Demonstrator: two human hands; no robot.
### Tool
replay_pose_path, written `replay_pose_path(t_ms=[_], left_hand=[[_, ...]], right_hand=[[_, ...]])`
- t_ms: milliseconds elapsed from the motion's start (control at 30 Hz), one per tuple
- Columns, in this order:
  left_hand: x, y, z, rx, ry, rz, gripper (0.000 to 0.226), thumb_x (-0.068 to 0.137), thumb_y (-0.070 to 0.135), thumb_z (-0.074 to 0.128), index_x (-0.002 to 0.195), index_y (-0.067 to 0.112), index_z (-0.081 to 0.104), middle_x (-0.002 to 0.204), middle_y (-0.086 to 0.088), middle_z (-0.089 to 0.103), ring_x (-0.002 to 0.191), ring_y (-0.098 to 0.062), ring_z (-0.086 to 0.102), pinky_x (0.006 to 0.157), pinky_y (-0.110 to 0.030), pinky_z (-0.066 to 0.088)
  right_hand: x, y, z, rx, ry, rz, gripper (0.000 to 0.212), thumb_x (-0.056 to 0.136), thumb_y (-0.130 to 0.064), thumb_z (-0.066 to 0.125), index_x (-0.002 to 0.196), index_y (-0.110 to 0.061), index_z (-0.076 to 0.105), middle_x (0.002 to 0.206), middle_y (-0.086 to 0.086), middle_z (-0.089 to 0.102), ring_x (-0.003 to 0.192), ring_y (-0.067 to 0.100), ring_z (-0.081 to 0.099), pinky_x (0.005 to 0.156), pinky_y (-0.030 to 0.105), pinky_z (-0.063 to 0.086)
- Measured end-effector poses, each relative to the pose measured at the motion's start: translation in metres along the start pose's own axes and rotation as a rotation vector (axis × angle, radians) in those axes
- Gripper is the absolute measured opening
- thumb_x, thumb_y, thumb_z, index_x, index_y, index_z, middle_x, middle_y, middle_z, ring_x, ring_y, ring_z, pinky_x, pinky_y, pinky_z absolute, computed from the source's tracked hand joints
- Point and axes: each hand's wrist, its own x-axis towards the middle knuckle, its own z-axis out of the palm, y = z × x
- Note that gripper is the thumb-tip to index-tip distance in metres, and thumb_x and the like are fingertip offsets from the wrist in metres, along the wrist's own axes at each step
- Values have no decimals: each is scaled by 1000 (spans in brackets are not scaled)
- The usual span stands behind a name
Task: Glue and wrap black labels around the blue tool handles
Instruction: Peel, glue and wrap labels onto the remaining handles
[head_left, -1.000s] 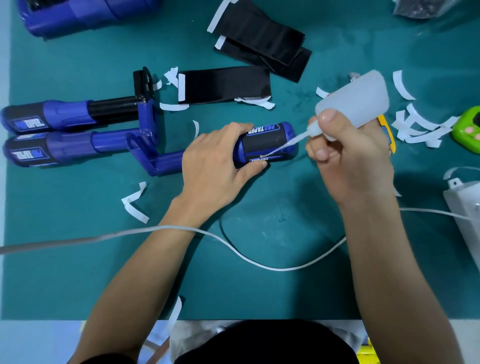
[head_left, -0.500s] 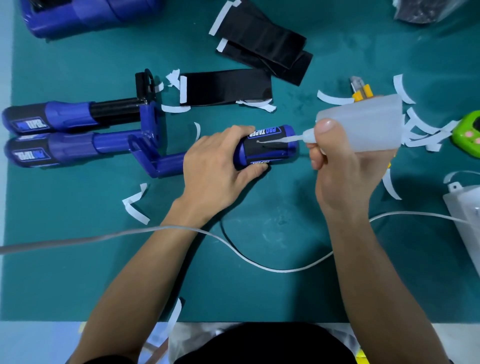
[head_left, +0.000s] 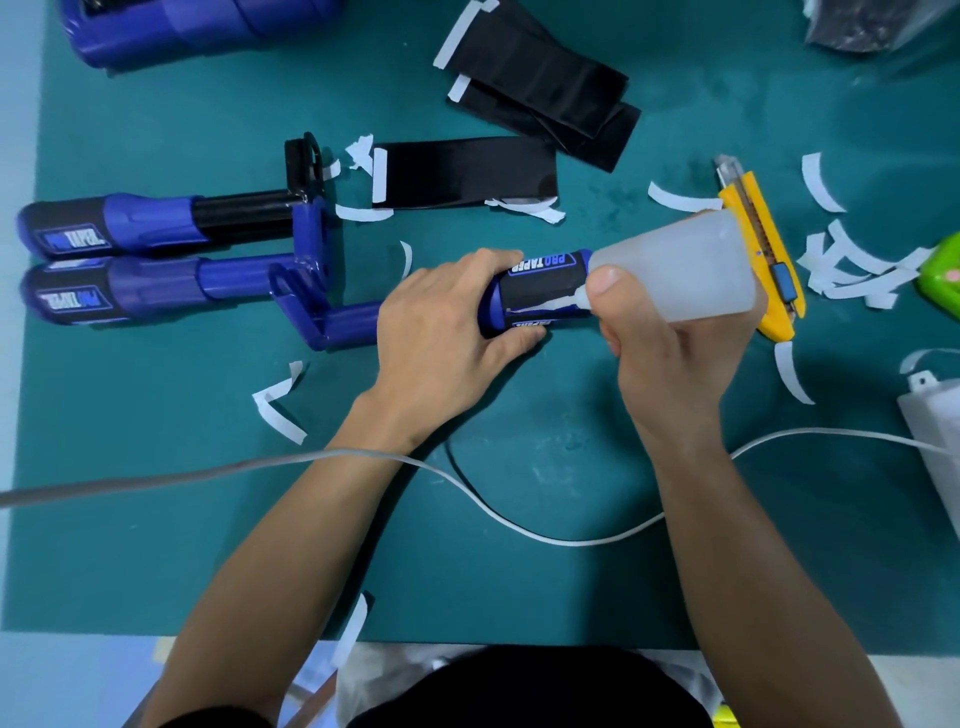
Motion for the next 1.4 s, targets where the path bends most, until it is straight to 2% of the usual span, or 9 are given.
replay_pose_path(t_ms=[467,633,833,1000,1233,1400], left_hand=[[1,-2,2,3,10,11,59,78,58,78,123,23,67,105,9,75,87,-20,65,80,-29,38],[2,-2,1,6,8,12,59,77,57,80,123,22,67,105,8,75,87,-22,66,80,-30,38],[1,-1,0,3,7,11,59,78,57,79,124,22,67,105,8,75,88,-22,67,80,-30,38],[1,-2,0,0,8,12,59,78,57,80,123,22,68,105,8,75,88,-22,66,80,-30,39],[1,-2,1,-5,1,9,58,78,57,79,123,22,67,104,9,74,88,-22,66,80,-31,39],[0,-2,1,-9,-10,2,59,78,58,78,124,23,66,105,9,75,88,-22,67,80,-32,39]], right_hand=[[3,8,0,-24,-26,-38,25,86,-25,76,82,-3,63,73,1,61,58,19,55,60,25,44],[2,7,0,-35,-34,-47,22,86,-24,75,82,-5,64,72,-2,62,58,15,56,59,23,45],[1,6,1,-30,-31,-46,17,86,-25,75,83,-12,64,72,-2,63,59,14,58,59,23,46],[2,4,1,-30,-26,-56,11,85,-26,77,83,-25,65,71,0,63,59,15,59,60,23,46],[2,6,-1,-41,-40,-41,24,86,-24,74,82,-2,64,75,-3,63,58,14,57,59,22,45],[3,7,-3,5,-53,-28,21,87,-24,74,80,-7,64,72,-4,60,57,16,55,59,23,44]])
